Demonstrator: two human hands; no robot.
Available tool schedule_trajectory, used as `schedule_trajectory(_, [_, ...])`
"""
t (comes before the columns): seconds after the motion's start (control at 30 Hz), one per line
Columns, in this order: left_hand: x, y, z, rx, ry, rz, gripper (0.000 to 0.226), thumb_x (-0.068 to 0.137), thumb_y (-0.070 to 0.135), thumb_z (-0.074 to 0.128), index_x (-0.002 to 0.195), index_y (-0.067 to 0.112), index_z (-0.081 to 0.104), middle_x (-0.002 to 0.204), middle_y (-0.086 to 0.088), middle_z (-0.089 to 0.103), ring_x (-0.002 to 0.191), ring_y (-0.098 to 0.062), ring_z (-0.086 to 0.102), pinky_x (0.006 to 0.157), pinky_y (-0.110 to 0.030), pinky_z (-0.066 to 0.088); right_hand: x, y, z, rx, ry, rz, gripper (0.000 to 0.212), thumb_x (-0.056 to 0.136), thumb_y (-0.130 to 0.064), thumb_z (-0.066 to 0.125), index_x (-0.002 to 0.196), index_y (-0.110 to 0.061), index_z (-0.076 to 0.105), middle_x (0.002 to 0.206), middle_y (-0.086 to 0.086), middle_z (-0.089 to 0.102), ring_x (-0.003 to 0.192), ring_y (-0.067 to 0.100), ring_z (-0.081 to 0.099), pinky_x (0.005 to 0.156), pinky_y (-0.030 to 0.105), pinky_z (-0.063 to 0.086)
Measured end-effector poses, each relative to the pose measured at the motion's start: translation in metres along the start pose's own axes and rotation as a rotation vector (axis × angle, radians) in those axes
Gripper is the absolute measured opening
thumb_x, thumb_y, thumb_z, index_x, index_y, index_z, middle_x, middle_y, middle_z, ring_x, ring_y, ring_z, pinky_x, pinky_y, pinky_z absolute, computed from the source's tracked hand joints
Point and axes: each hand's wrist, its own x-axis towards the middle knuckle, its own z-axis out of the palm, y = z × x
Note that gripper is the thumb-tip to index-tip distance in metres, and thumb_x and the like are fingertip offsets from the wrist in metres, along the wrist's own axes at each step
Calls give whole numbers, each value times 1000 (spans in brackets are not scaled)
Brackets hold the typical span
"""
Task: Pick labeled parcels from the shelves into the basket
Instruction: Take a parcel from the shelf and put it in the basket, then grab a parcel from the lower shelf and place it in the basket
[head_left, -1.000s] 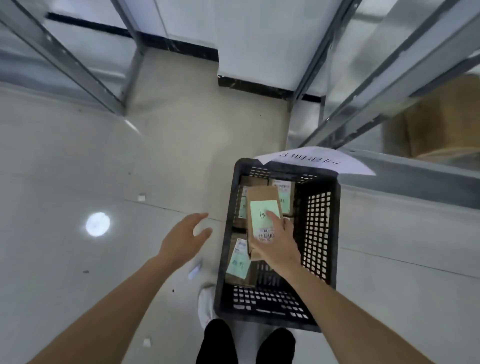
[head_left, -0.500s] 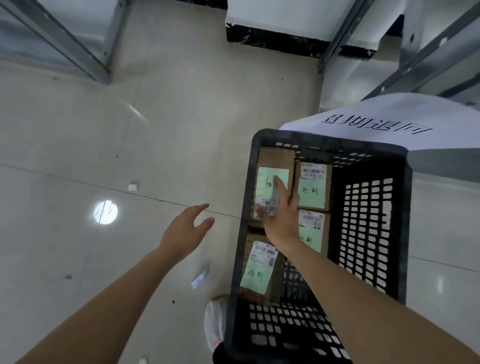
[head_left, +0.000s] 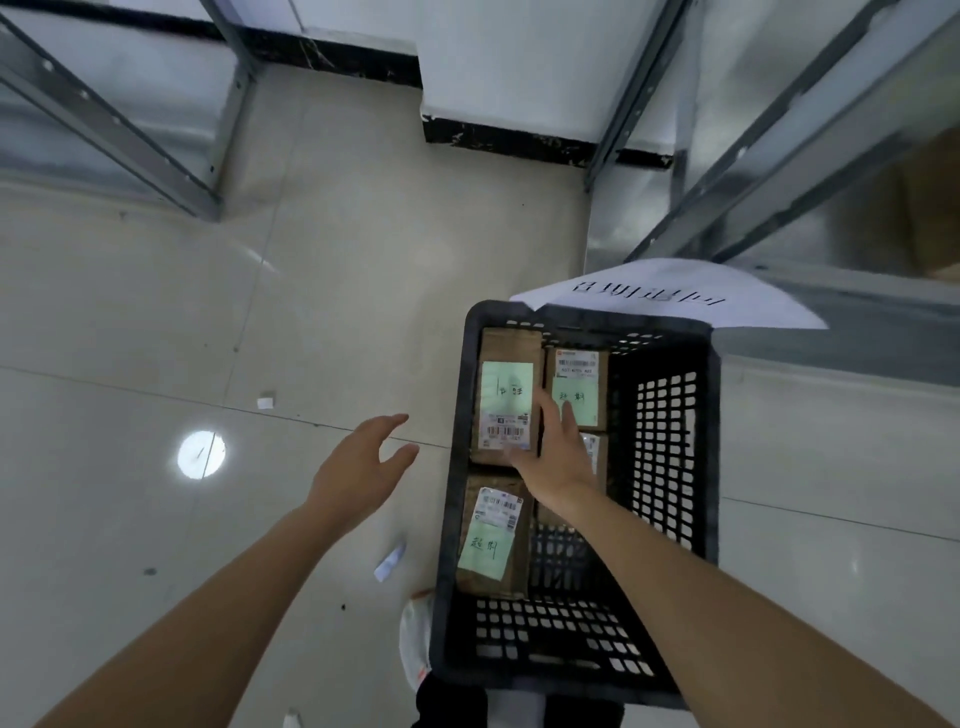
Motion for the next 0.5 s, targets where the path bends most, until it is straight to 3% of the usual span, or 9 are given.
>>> schedule_trajectory(0.17, [-59, 69, -57, 13, 21, 74, 51, 97, 45, 54, 146, 32, 44, 151, 8, 43, 136, -13, 42, 109, -33, 34, -81, -16, -89, -86, 16, -109, 69, 98, -51, 56, 157, -47, 19, 169, -6, 16, 156, 21, 14, 123, 52, 26])
schedule_trajectory(0.27, [-102, 127, -100, 22, 42, 124, 55, 97, 45, 54, 148, 31, 41, 154, 10, 39, 139, -12, 38, 112, -32, 31, -138, -41, -165, -142, 79, -138, 66, 100, -48, 56, 158, -41, 24, 167, -9, 22, 153, 15, 22, 121, 46, 30])
schedule_trajectory(0.5, [-232, 302, -186, 110, 78, 391, 66, 90, 54, 60, 150, 37, 37, 156, 14, 34, 142, -12, 34, 116, -35, 32, -306, -110, -345, -202, 272, -193, 63, 99, -50, 56, 155, -38, 31, 160, -11, 35, 143, 19, 40, 112, 44, 40])
